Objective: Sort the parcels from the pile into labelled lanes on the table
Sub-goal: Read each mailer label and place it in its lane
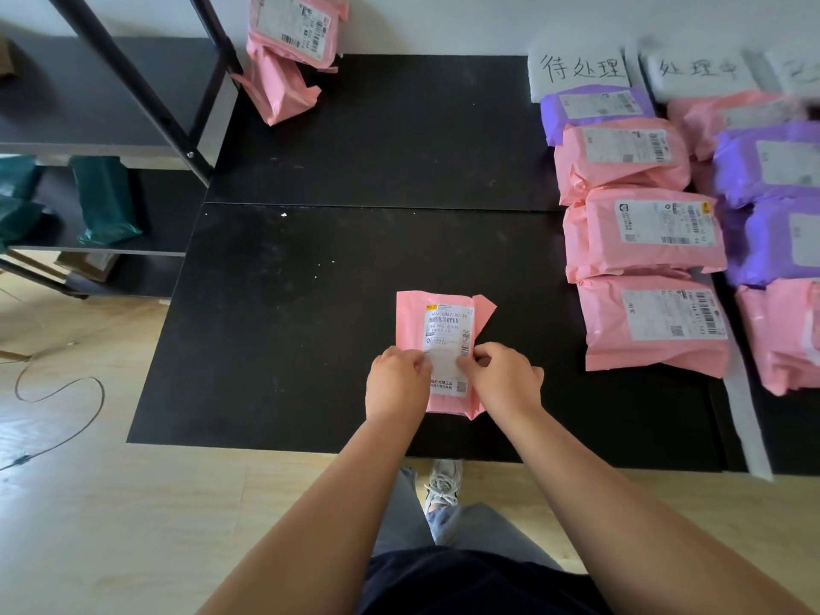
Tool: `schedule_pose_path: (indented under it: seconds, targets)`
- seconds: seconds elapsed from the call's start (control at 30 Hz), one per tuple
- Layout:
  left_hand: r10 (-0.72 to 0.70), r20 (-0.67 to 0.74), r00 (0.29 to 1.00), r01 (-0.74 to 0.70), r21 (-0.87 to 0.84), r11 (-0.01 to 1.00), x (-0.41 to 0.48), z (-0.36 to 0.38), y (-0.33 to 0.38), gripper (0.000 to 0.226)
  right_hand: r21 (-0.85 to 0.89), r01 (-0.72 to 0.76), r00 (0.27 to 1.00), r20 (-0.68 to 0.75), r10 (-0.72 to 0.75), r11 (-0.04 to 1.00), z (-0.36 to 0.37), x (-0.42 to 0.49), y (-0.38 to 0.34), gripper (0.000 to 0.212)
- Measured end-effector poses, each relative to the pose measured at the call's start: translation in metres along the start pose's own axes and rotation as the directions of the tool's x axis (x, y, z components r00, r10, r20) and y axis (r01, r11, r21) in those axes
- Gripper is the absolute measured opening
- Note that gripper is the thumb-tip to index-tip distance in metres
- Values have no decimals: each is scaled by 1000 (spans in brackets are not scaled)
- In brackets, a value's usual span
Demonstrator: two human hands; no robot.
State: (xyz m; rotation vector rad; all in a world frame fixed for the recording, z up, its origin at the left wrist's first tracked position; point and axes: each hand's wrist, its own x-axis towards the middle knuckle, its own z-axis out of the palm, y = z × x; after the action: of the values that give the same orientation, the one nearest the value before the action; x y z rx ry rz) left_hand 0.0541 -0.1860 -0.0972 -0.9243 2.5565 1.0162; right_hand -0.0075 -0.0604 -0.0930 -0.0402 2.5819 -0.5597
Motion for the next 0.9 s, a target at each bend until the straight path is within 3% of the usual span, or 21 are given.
schedule_pose_path:
  seconds: [0.1, 0.3, 0.47, 0.6, 0.7, 0.83, 0.9]
  targets:
    - [27, 14, 1000, -26, -19, 999, -4, 3, 1, 29, 62, -68, 997, 44, 65, 996, 1, 5, -4, 29]
    - [-16, 56, 998, 22, -103, 994, -9, -3, 4, 28, 211, -24, 999, -35, 33, 977, -10, 5, -2, 7]
    - [-121, -124, 985, 77, -310, 948, -8, -25, 14, 26, 337, -3, 1000, 2, 3, 941, -33, 3, -6, 2]
    - [-222, -224, 949, 96, -465, 880, -6, -45, 27, 23, 554, 11, 1000, 5, -17, 833, -57, -9, -14, 8]
    - [-192, -236, 953, 56, -481, 875, -10, -58, 42, 14, 628, 26, 999, 4, -37, 778, -74, -17, -21, 8]
    - [-78, -354, 932, -76, -402, 913, -13, -70, 53, 11, 648, 92, 995, -39, -88, 756, -88, -22, -27, 7]
    - [-49, -388, 920, -113, -385, 916, -14, -74, 56, 10, 651, 130, 991, -56, -124, 748, -94, -24, -30, 22]
